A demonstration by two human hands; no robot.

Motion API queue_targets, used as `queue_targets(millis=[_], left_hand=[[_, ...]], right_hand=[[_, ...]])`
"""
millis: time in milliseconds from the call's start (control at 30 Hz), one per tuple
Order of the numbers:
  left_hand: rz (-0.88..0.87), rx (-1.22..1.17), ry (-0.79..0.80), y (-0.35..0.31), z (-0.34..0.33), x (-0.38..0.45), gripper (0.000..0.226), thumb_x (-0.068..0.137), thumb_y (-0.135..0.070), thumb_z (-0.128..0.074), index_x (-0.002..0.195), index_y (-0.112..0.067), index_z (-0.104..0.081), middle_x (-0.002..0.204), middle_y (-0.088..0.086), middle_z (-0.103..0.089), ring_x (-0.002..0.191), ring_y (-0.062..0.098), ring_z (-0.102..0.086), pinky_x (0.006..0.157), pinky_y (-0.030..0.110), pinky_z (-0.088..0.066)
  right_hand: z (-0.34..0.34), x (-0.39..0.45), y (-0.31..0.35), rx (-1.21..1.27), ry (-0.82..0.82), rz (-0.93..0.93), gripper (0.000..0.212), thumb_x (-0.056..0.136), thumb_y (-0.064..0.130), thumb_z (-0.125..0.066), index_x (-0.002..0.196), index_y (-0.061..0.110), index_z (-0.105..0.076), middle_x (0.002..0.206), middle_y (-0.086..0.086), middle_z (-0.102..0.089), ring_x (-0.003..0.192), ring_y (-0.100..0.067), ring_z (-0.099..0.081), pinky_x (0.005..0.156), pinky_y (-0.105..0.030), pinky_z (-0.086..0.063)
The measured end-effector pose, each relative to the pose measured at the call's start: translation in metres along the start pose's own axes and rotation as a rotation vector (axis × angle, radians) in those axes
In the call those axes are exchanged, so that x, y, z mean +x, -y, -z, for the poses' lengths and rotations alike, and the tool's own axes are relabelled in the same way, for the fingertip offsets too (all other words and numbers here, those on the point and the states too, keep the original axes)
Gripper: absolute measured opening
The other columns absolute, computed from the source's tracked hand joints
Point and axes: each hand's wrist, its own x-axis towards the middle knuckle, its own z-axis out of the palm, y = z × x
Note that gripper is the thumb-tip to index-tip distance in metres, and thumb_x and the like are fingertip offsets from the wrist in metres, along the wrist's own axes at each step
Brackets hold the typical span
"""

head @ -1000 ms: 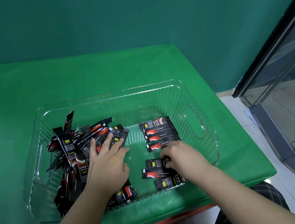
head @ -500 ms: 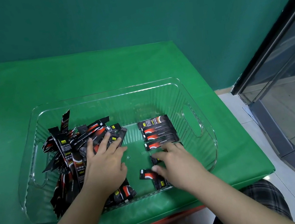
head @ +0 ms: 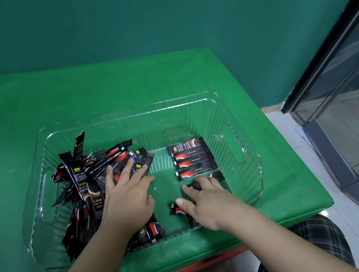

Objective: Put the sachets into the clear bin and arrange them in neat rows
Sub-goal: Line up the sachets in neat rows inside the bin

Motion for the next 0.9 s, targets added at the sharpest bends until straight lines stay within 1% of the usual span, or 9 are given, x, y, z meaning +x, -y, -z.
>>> queue_targets(millis=[67, 133, 233, 333, 400, 467, 600, 700, 900], left_hand=[[-0.004, 0.003, 0.002, 0.001, 0.0, 0.0, 0.05, 0.087, -0.032, -0.05, 0.138, -0.031, -0.049, 0.154, -0.008, -0.031, 0.147, 0.017, -0.007, 0.097, 0.043, 0.037], [-0.008, 0.007, 0.014, 0.002, 0.0, 0.0, 0.05, 0.086, -0.032, -0.052, 0.136, -0.03, -0.051, 0.152, -0.007, -0.034, 0.147, 0.018, -0.01, 0.099, 0.043, 0.036], [-0.013, 0.003, 0.019, 0.002, 0.001, -0.001, 0.049, 0.085, -0.032, -0.053, 0.134, -0.03, -0.053, 0.151, -0.006, -0.036, 0.147, 0.019, -0.012, 0.098, 0.043, 0.037], [-0.007, -0.001, 0.013, 0.001, 0.001, 0.001, 0.051, 0.09, -0.033, -0.046, 0.141, -0.032, -0.044, 0.156, -0.008, -0.025, 0.148, 0.017, -0.001, 0.092, 0.042, 0.042], [0.001, -0.002, 0.014, 0.0, 0.0, 0.002, 0.051, 0.091, -0.034, -0.044, 0.142, -0.032, -0.041, 0.157, -0.009, -0.021, 0.147, 0.016, 0.002, 0.091, 0.042, 0.042], [0.003, 0.004, 0.019, 0.0, -0.001, 0.001, 0.051, 0.091, -0.034, -0.044, 0.142, -0.032, -0.04, 0.157, -0.009, -0.021, 0.147, 0.016, 0.002, 0.091, 0.043, 0.042], [-0.005, -0.009, 0.016, 0.001, 0.001, 0.0, 0.05, 0.089, -0.032, -0.048, 0.139, -0.031, -0.047, 0.155, -0.008, -0.029, 0.147, 0.017, -0.005, 0.094, 0.042, 0.041], [-0.004, -0.007, 0.024, 0.0, 0.0, 0.001, 0.051, 0.091, -0.033, -0.044, 0.142, -0.032, -0.041, 0.157, -0.009, -0.021, 0.147, 0.016, 0.002, 0.091, 0.042, 0.043], [-0.001, -0.013, 0.033, 0.0, 0.001, 0.001, 0.051, 0.091, -0.033, -0.044, 0.143, -0.032, -0.04, 0.158, -0.009, -0.02, 0.147, 0.015, 0.003, 0.09, 0.042, 0.043]], right_hand=[[0.0, 0.001, 0.002, 0.024, 0.004, 0.009, 0.067, 0.095, 0.062, -0.015, 0.152, 0.027, -0.009, 0.159, -0.001, 0.007, 0.145, -0.026, 0.008, 0.117, -0.042, -0.005], [0.0, 0.001, 0.002, 0.045, -0.039, 0.018, 0.066, 0.095, 0.061, -0.018, 0.152, 0.028, -0.012, 0.159, 0.002, 0.007, 0.145, -0.024, 0.006, 0.117, -0.042, -0.008], [0.003, -0.003, -0.003, -0.01, -0.147, 0.024, 0.058, 0.098, 0.054, -0.024, 0.149, 0.028, -0.023, 0.157, 0.0, -0.004, 0.143, -0.026, -0.004, 0.115, -0.042, -0.017], [0.008, -0.009, -0.011, -0.061, -0.041, -0.007, 0.055, 0.099, 0.053, -0.022, 0.149, 0.029, -0.024, 0.158, -0.004, -0.001, 0.145, -0.03, 0.0, 0.116, -0.044, -0.013], [0.01, -0.009, -0.014, -0.077, 0.04, -0.016, 0.057, 0.098, 0.055, -0.02, 0.15, 0.031, -0.018, 0.159, -0.003, 0.007, 0.145, -0.029, 0.008, 0.117, -0.044, -0.006], [0.011, -0.008, -0.015, -0.068, 0.073, -0.015, 0.059, 0.097, 0.058, -0.019, 0.15, 0.033, -0.012, 0.158, -0.002, 0.013, 0.145, -0.026, 0.013, 0.117, -0.044, -0.003], [0.011, -0.007, -0.014, -0.056, 0.086, -0.012, 0.061, 0.096, 0.059, -0.02, 0.151, 0.034, -0.009, 0.158, -0.001, 0.014, 0.145, -0.026, 0.011, 0.117, -0.043, -0.003], [0.011, -0.006, -0.016, -0.049, 0.083, -0.015, 0.062, 0.096, 0.06, -0.019, 0.151, 0.033, -0.009, 0.158, -0.001, 0.014, 0.145, -0.026, 0.011, 0.117, -0.044, -0.003], [0.011, -0.005, -0.018, -0.024, 0.071, -0.016, 0.064, 0.095, 0.062, -0.02, 0.151, 0.033, -0.01, 0.158, 0.0, 0.014, 0.145, -0.025, 0.011, 0.117, -0.042, -0.004]])
